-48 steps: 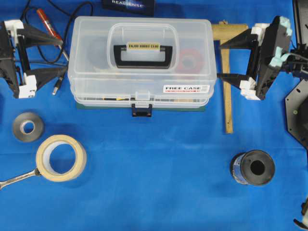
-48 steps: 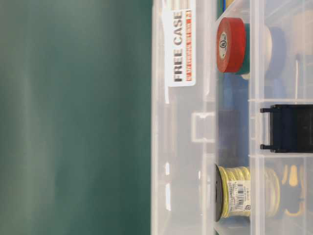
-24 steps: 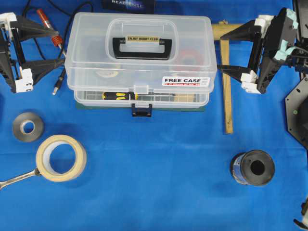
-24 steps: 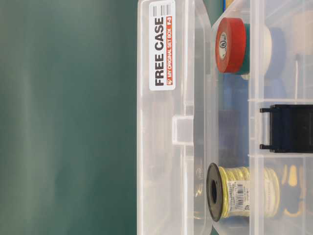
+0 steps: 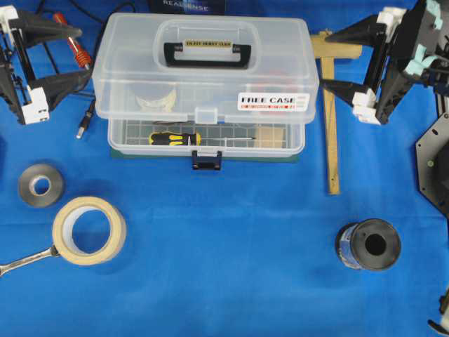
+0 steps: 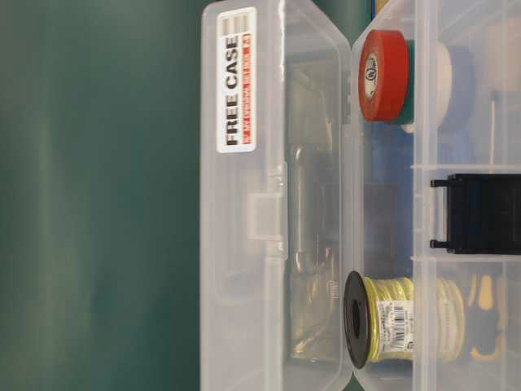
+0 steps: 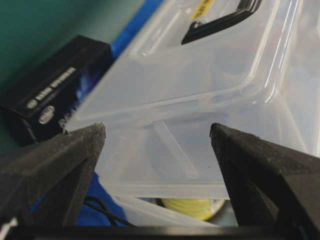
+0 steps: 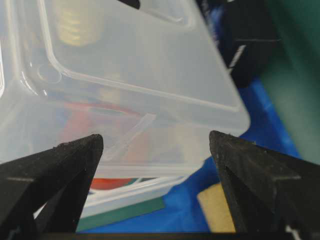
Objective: Open the tool box with both arms.
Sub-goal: 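Lift the lid with both grippers and swing it back away from the front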
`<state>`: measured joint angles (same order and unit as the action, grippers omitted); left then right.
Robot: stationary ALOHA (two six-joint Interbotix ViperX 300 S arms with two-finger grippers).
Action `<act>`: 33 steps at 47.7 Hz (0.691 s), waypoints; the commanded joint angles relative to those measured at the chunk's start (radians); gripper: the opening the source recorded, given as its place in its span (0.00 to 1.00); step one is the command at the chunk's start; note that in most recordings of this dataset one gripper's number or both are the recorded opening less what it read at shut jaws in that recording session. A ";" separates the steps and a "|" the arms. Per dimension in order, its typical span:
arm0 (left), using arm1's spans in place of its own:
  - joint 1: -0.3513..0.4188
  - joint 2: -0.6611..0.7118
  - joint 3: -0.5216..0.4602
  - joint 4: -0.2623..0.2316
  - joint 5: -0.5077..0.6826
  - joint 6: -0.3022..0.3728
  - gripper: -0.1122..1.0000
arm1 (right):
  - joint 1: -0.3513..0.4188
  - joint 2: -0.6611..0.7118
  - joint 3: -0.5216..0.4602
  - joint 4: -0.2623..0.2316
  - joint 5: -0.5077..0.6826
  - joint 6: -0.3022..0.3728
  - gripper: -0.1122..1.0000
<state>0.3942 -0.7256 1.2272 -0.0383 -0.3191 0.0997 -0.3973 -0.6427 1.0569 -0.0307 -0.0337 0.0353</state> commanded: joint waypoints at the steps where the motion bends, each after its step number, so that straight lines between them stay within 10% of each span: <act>1: 0.011 0.011 -0.035 0.003 -0.025 0.002 0.92 | -0.012 0.003 -0.067 0.002 -0.021 0.000 0.88; 33: 0.132 0.114 -0.078 0.002 -0.083 0.012 0.92 | -0.141 0.014 -0.084 0.002 -0.061 -0.003 0.88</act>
<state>0.5246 -0.6458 1.1781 -0.0383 -0.3942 0.1089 -0.5323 -0.6320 1.0109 -0.0307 -0.0675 0.0307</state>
